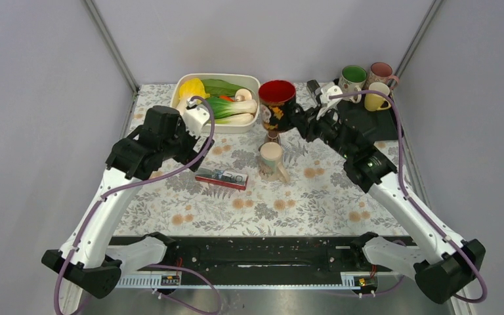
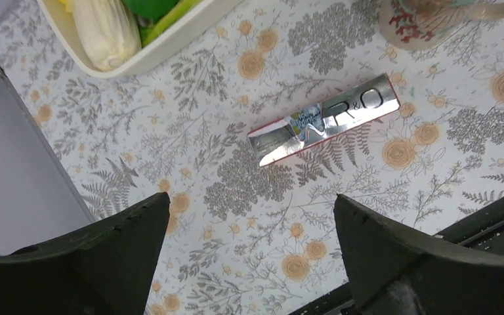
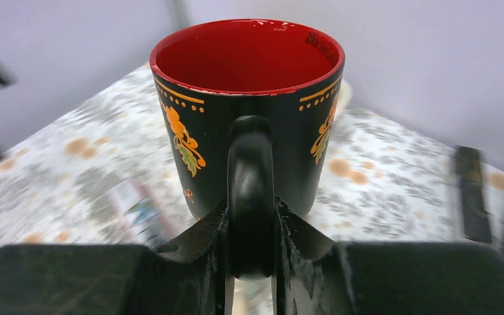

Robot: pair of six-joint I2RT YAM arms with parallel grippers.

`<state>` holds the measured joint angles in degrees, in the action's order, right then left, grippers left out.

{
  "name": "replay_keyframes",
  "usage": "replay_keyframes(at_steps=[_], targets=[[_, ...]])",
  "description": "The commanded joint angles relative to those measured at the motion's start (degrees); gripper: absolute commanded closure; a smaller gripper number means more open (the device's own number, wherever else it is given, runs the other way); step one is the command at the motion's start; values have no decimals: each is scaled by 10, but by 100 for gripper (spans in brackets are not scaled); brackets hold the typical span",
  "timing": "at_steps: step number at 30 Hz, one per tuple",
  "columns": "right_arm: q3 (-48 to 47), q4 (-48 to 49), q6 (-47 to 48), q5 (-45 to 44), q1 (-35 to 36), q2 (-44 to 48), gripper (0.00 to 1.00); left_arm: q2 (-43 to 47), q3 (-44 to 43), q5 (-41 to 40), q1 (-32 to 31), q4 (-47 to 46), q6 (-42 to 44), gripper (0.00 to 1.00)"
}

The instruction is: Turn the mug right side up

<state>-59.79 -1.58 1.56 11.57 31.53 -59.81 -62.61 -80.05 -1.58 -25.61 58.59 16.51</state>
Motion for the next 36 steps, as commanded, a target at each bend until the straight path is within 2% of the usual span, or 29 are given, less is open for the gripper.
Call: replay_keyframes(at_steps=[1, 9, 16, 28, 36], targets=[[-40, 181, -11, -125, -76, -39, 100, 22, 34, 0, 19, -45, -17, 1], [-20, 265, 18, -149, -233, -139, 100, 54, 83, 28, 38, -119, -35, 1], [-6, 291, 53, -95, -334, -227, 100, 44, 106, 37, 53, -141, -25, 1], [-11, 308, 87, -44, -399, -353, 100, 17, 98, 59, 79, -135, -26, 1], [-4, 315, 161, -22, -408, -397, 100, 11, 95, 61, 87, -134, -25, 1]])
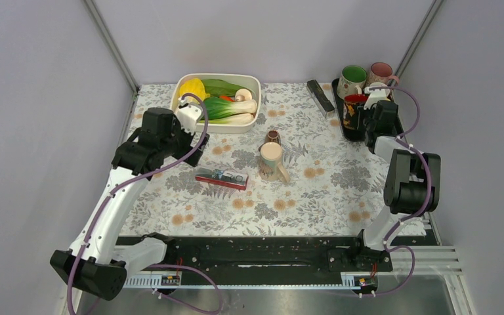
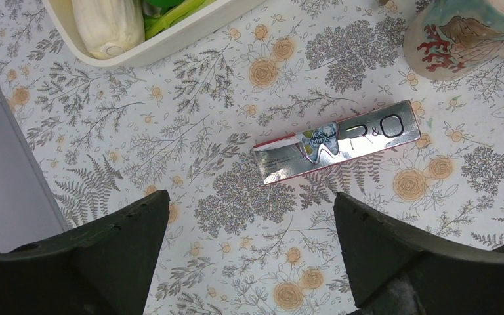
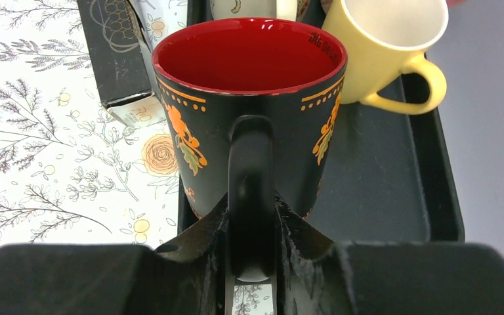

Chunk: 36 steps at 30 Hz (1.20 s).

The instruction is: Turn the mug right side up

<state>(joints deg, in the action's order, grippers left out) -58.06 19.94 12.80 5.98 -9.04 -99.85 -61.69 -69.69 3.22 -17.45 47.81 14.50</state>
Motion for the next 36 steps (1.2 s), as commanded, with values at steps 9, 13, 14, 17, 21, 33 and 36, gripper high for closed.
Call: replay_keyframes(at_steps=[9, 13, 14, 17, 21, 33, 36], targets=[[12, 50, 131, 63, -14, 2, 82, 0, -11, 11, 7, -27, -1, 1], [30, 31, 136, 56, -29, 10, 66, 4, -11, 9, 7, -27, 0, 1], [34, 27, 137, 52, -31, 10, 62, 5, -11, 8, 7, -27, 1, 1], [34, 3, 141, 37, -39, 10, 56, 8, -11, 8, 7, -27, 1, 1], [34, -19, 148, 37, -47, 12, 49, 12, -11, 9, 7, -28, 1, 1], [-85, -138, 141, 119, -39, -38, 53, 10, -11, 2, 8, -28, 4, 1], [-109, -154, 151, 115, -27, -51, 53, 7, -13, 1, 9, -27, 6, 1]])
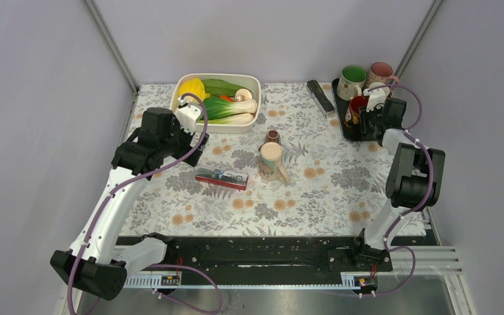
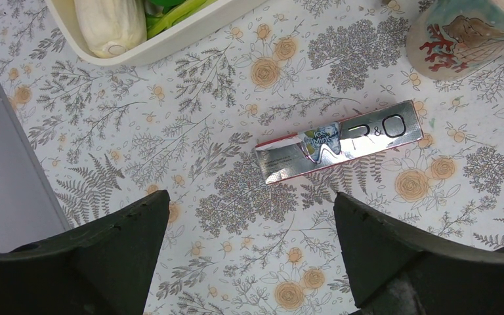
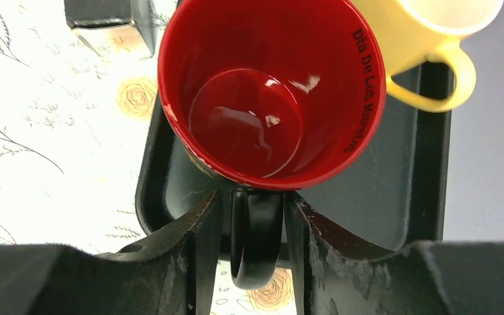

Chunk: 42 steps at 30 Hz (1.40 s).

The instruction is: Turn the mug right side up

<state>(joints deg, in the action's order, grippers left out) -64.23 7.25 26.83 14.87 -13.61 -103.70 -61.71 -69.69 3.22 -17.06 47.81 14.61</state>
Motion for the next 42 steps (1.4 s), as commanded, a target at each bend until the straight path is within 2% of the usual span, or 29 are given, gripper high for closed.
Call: replay_keyframes(at_steps=[1, 8, 13, 16, 17, 18, 22, 26, 28, 31, 33, 36, 38, 42], targets=[[-56, -33, 16, 17, 24, -19, 53, 6, -13, 1, 5, -28, 5, 1], [-134, -69, -20, -36, 39, -77, 51, 0, -5, 14, 6, -28, 3, 1], [-155, -107, -35, -62, 39, -59, 38, -5, -4, 27, 6, -27, 5, 1], [-141, -109, -44, -78, 39, -16, 22, -11, -6, 54, 6, -19, 10, 1], [-136, -110, -51, -83, 39, 0, 8, -14, -8, 61, 5, -16, 10, 1], [-130, -110, -58, -89, 39, 20, 1, -15, -10, 67, 6, -14, 10, 1], [-117, -133, -104, -122, 48, 100, 1, -18, -23, 103, 6, -6, 7, 1], [-91, -185, -105, -133, 119, 192, 1, -35, -36, 116, 6, 3, 0, 1], [-73, -226, -114, -80, 172, 240, 1, -46, -44, 127, 6, 11, -6, 1], [-11, -225, -162, 48, 235, 294, 0, -51, -49, 148, 6, 15, -14, 1], [33, -230, -165, 81, 290, 317, 0, -51, -51, 157, 5, 17, -19, 1], [80, -264, -157, 47, 380, 331, 1, -45, -49, 165, 6, 19, -20, 1], [108, -284, -161, -9, 428, 342, 1, -38, -46, 167, 6, 18, -21, 1], [183, -246, -196, -61, 484, 353, 0, -26, -38, 174, 6, 15, -23, 1]])
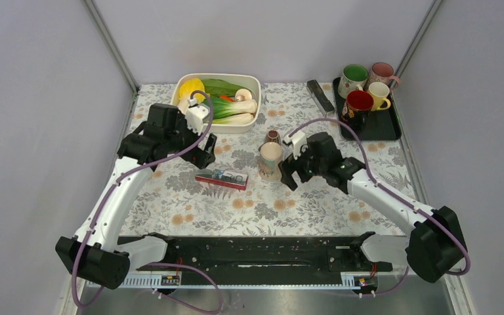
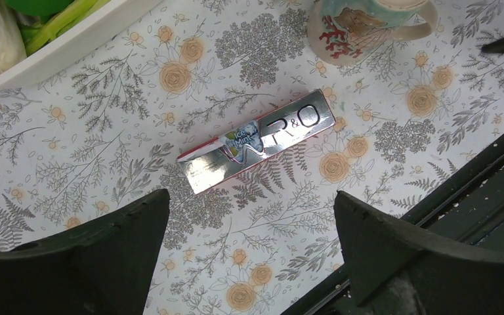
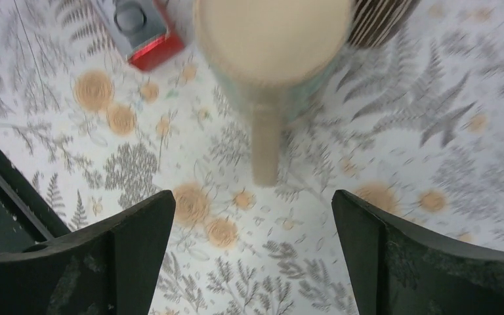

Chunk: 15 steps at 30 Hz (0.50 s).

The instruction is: Turn the mug right side up

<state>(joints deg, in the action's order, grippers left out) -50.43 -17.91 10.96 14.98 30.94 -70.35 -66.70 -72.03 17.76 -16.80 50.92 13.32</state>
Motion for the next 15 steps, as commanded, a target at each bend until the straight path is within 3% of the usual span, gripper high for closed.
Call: replay_keyframes(at_steps=[1, 6, 11, 15], targets=[[54, 13, -48, -77, 47, 19, 1, 26, -12, 30, 3, -17, -12, 1], [89, 128, -96, -118, 58, -28, 1, 32, -3, 30, 3, -20, -12, 1], [53, 152, -122, -137, 64, -118, 1, 41, 6, 20, 4, -23, -12, 1], [48, 173, -115, -133, 64, -143, 11, 46, 12, 14, 4, -27, -11, 1]])
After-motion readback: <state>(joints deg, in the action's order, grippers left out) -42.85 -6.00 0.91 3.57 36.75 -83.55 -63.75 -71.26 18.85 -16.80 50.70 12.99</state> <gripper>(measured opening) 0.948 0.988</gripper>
